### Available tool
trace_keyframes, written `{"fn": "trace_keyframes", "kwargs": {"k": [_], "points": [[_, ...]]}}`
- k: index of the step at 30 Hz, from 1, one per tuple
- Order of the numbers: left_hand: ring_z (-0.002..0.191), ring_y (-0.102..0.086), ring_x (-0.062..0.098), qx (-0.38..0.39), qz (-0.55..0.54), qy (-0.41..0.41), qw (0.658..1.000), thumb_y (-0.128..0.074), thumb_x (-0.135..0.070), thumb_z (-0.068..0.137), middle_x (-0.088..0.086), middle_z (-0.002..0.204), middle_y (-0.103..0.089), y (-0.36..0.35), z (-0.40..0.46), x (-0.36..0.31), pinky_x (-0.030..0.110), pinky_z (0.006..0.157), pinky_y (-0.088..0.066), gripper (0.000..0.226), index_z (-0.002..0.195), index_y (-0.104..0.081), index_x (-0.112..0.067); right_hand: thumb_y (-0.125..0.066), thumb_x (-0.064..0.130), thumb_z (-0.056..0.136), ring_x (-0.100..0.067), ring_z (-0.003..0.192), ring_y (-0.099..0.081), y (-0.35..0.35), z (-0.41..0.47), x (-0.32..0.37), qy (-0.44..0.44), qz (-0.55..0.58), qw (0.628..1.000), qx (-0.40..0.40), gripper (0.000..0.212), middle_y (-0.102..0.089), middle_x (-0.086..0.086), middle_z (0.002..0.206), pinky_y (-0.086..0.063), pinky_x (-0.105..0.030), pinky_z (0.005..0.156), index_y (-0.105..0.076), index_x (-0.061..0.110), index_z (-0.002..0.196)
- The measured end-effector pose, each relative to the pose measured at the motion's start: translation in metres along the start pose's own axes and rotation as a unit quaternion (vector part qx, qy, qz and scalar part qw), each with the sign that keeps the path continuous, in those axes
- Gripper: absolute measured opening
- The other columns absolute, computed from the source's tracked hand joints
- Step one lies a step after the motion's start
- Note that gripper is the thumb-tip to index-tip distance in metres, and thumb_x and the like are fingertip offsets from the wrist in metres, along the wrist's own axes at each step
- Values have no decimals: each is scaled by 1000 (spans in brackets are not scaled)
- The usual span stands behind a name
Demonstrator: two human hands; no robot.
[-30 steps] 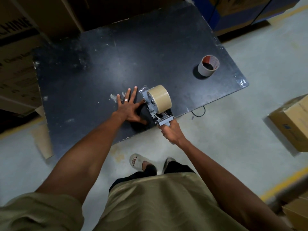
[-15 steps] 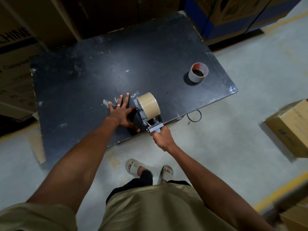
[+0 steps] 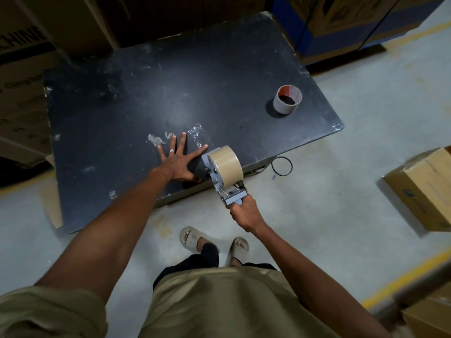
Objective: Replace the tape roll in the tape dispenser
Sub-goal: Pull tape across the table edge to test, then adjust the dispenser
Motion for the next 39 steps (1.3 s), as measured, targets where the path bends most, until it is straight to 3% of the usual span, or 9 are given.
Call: {"fn": "trace_keyframes", "kwargs": {"k": [4, 7, 12, 20, 25, 39], "points": [[144, 35, 41, -45, -5, 7, 999, -73, -79, 58, 10, 158, 40, -31, -23, -10, 78, 108, 13, 120, 153, -4, -53, -64, 27, 73, -16, 60, -51, 0, 2, -2, -15, 12, 1000, -8, 7, -59, 5, 62, -40, -34, 59, -60, 23, 69], [146, 32, 41, -79, 6, 7, 997, -71, -76, 66, 11, 160, 36, -41, -30, -16, 78, 108, 11, 112, 153, -6, -51, -66, 24, 77, -14, 57, -49, 0, 3, -2, -22, 6, 1000, -9, 15, -58, 7, 59, -39, -33, 58, -57, 24, 65], [147, 32, 38, -74, -17, 19, 997, -61, -70, 81, 7, 160, 35, -39, -28, -14, 76, 110, 9, 89, 153, -11, -53, -64, 24, 73, -14, 53, -46, 1, 1, -1, -33, 5, 999, -17, 18, -54, 6, 57, -36, -30, 55, -53, 25, 59], [146, 33, 37, -71, -61, 7, 996, -60, -68, 83, 6, 161, 35, -35, -32, -18, 74, 110, 14, 83, 152, -17, -52, -65, 24, 71, -15, 54, -46, 2, -5, -8, -48, 7, 999, -22, 14, -55, 6, 57, -36, -33, 56, -56, 23, 60], [147, 32, 37, -69, -72, 14, 995, -63, -64, 83, 5, 161, 33, -35, -32, -18, 74, 111, 12, 84, 151, -15, -55, -64, 31, 67, -18, 54, -47, 3, -8, -13, -66, 0, 997, -27, 12, -55, 5, 56, -37, -37, 58, -60, 28, 56], [146, 33, 35, -75, -81, 22, 994, -64, -65, 81, 1, 161, 35, -36, -29, -17, 74, 110, 13, 90, 144, -1, -67, -62, 16, 80, -16, 53, -50, 9, -28, -13, -56, -10, 998, -18, 13, -58, 3, 55, -40, -33, 55, -61, 19, 67]]}}
Point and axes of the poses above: each hand's wrist, its own z-axis towards the middle knuckle, its own y-axis out of the back of the hand, x = y × z, the point moved 5 cm from there along z, towards the middle knuckle
